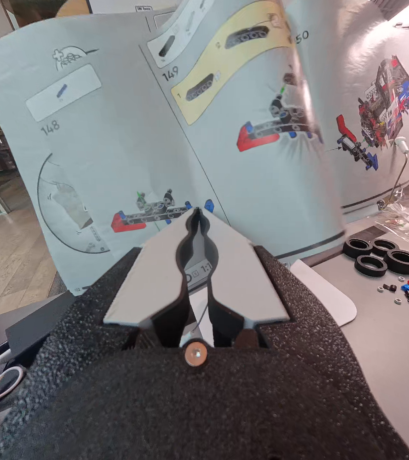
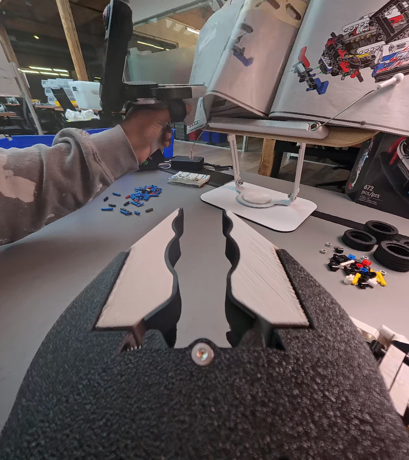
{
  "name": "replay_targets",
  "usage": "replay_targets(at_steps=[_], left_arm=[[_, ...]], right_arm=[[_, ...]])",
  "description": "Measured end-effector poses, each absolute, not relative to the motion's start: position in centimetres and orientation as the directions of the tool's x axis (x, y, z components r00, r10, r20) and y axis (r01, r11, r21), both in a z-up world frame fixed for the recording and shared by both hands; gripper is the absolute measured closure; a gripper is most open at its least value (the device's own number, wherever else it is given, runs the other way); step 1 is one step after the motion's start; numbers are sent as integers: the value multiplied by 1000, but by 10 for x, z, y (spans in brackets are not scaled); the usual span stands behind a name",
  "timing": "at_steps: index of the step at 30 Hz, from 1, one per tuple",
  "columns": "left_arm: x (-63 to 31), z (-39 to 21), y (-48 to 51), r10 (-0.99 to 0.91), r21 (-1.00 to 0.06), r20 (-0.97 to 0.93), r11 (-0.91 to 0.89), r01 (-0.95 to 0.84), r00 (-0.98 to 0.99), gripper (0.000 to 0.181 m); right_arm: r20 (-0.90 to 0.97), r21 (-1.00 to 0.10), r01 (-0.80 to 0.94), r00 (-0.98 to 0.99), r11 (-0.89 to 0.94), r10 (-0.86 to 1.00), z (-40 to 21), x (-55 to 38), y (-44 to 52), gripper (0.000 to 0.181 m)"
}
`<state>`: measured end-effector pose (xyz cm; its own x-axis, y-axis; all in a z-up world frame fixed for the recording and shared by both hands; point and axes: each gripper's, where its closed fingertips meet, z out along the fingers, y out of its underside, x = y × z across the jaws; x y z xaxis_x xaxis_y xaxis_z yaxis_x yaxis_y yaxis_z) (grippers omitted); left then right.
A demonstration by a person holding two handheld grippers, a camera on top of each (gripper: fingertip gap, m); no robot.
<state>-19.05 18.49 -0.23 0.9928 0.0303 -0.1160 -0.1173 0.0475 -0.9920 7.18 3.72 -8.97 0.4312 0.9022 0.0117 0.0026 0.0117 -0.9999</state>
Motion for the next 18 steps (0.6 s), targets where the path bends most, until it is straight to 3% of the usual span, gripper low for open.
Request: replay_targets(at_steps=[7,8,12,14,18], left_arm=[[-163,9,181,-77,-990,-132,66,-127,988,181],[-163,9,182,-70,-990,-129,66,-125,989,172],[-167,13,183,-99,-996,-32,80,-24,995,93],[-162,11,183,-162,-997,24,69,36,986,79],[-147,2,185,-204,-999,-9,39,-1,979,75]], right_arm=[[29,-1000,10,425,28,905,-89,70,33,151],[30,-1000,13,427,27,904,-90,70,33,151],[25,-1000,20,432,18,901,-91,70,34,151],[21,-1000,20,432,14,902,-91,71,34,152],[15,-1000,29,428,3,904,-93,69,35,152]])
